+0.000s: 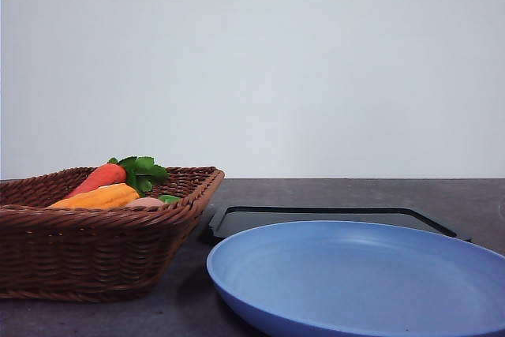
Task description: Transfer egg from basket to plate and serve
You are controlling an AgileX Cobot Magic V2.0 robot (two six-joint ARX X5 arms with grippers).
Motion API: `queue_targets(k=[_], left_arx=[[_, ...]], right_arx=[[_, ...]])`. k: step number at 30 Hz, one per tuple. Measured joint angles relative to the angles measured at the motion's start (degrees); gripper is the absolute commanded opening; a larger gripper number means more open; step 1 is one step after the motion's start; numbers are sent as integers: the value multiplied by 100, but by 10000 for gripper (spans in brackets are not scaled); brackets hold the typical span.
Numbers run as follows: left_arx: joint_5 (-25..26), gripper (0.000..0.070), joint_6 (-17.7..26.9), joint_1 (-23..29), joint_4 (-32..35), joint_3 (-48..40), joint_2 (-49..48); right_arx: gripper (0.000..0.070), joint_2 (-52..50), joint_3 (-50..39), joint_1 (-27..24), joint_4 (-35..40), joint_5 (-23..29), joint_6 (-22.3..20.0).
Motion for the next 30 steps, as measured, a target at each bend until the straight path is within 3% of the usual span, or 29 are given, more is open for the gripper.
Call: queue_targets(k=[5,9,11,15,19,30], left_arx=[[375,0,399,-370,-613,598,922],[527,0,585,-766,-782,866,1498],[531,43,618,-947,-658,884,1669],[533,194,620,-1221,-347,884,1883],[533,275,511,-1414,-63,884,2000],[531,292,338,-1570,190,884,2027]], right_arx=[[0,763,213,-1,-482,-213,-282],[0,1321,213,-2,-798,-661,-392],[49,1559,213,0,-843,-804,-423],[178,2117,213,18,-929,-1046,-504],[189,2661,213,117,-932,-1108,-524],[188,4052,213,839,-176,-1135,-530]])
